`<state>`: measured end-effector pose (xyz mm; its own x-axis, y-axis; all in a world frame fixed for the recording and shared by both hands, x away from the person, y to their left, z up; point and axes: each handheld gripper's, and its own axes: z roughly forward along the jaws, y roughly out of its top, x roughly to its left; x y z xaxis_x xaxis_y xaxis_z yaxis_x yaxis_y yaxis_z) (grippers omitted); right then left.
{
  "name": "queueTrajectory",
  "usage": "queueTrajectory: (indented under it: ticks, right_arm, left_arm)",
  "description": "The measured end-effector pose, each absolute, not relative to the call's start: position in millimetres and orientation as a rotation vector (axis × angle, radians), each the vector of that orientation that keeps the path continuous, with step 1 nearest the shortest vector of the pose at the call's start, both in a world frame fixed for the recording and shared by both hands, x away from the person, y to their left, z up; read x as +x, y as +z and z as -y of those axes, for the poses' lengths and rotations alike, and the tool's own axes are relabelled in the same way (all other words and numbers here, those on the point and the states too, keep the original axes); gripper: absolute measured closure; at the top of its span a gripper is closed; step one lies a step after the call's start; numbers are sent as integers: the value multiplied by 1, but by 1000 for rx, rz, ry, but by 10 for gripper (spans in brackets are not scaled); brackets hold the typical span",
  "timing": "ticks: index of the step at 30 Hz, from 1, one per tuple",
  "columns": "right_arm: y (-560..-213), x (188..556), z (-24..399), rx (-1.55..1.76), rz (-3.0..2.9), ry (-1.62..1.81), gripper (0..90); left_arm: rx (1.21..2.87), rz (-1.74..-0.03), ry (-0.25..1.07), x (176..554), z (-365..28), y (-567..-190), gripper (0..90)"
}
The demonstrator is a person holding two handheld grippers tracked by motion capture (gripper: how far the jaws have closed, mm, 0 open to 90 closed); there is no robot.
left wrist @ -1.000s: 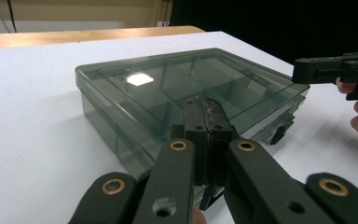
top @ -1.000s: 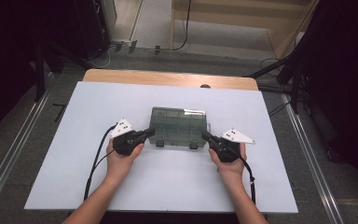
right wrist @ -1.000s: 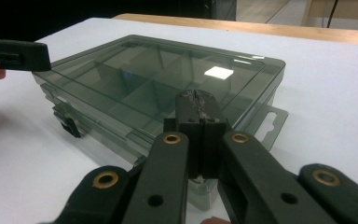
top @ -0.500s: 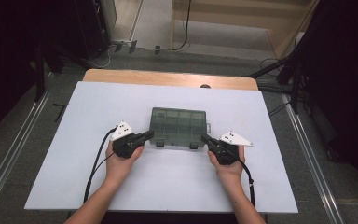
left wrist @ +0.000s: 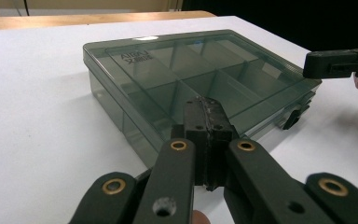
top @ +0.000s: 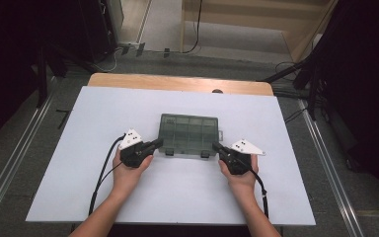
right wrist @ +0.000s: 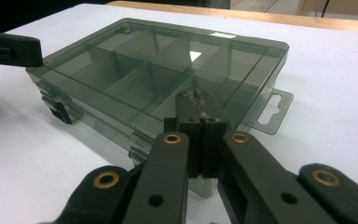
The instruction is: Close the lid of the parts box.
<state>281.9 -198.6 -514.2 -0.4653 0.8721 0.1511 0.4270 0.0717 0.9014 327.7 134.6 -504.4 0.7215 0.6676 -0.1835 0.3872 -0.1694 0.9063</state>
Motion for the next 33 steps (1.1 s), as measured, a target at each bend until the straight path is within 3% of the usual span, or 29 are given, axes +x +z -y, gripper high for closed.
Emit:
queueTrajectory:
  ticks: [6, 11, 19, 22, 25, 33]
  right_arm:
    - [-509, 280, 196, 1233, -1949, 1298, 900]
    - [-505, 275, 206, 1219, -1945, 1410, 655]
    - [-497, 263, 211, 1221, -1917, 1389, 145]
    - [-497, 260, 219, 1257, -1898, 1379, 43]
    - [-495, 256, 228, 1262, -1879, 1384, 2]
    - [-493, 242, 253, 1262, -1827, 1371, 0]
  left_arm:
    - [1788, -831, 304, 328, -135, -505, 900]
    - [1788, -832, 298, 328, -135, -505, 900]
    - [1785, -832, 290, 329, -136, -505, 900]
    - [1787, -831, 292, 329, -136, -505, 900]
    - [1785, -831, 290, 329, -136, -505, 900]
    - [1785, -831, 290, 329, -136, -505, 900]
